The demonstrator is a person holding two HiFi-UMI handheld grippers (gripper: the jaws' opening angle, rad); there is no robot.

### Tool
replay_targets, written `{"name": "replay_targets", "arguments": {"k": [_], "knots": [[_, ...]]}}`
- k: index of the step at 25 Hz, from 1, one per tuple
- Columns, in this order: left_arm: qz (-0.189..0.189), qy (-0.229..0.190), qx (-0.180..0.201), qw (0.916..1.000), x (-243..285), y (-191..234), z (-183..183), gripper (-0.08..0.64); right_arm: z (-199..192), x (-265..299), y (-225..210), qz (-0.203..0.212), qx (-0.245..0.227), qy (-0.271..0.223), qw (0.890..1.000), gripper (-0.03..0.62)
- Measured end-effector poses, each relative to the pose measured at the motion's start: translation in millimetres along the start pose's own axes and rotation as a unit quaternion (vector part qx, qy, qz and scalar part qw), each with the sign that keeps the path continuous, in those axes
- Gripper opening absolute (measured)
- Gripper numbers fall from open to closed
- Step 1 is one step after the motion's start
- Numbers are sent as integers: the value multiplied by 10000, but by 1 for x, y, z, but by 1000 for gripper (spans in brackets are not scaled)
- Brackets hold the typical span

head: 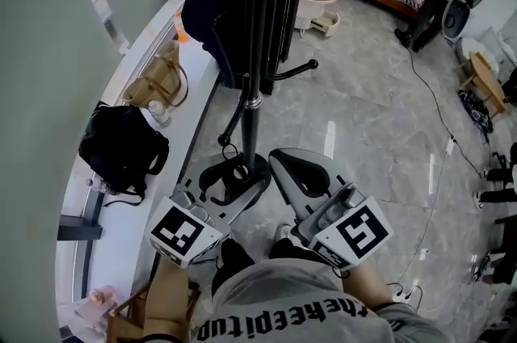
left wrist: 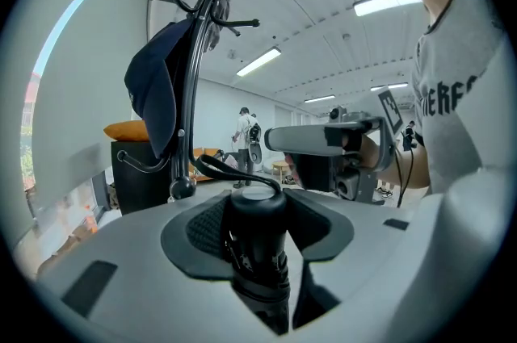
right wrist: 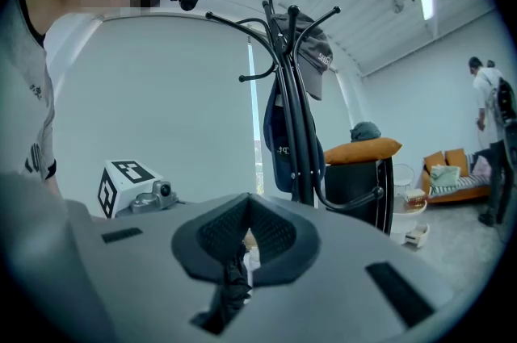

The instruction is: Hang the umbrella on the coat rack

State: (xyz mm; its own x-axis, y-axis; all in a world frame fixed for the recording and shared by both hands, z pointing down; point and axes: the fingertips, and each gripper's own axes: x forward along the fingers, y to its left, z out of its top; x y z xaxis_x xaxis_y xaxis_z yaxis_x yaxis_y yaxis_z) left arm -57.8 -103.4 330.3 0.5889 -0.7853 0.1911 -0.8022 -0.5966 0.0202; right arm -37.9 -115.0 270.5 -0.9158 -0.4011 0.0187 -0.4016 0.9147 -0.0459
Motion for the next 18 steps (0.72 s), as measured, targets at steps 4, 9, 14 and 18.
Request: {"name": "replay_targets", "arguments": {"k": [4,9,14,18], "knots": [[-126,-45,26,9999,-1,3,-4,206,-2,-2,-1,-170,-44,87,9998,11],[-307,19,19,9995,-2,5,-9,206,-5,-2,3,-310,-96,123,9994,11],[-454,-2,83,9989,-2,11,-14,206,-7,1,7,-435,-152,181,9988,11],[-591,39,65,9982,-1,11,-17,206,-9,-1,8,-539,-184,216,9981,11]]}}
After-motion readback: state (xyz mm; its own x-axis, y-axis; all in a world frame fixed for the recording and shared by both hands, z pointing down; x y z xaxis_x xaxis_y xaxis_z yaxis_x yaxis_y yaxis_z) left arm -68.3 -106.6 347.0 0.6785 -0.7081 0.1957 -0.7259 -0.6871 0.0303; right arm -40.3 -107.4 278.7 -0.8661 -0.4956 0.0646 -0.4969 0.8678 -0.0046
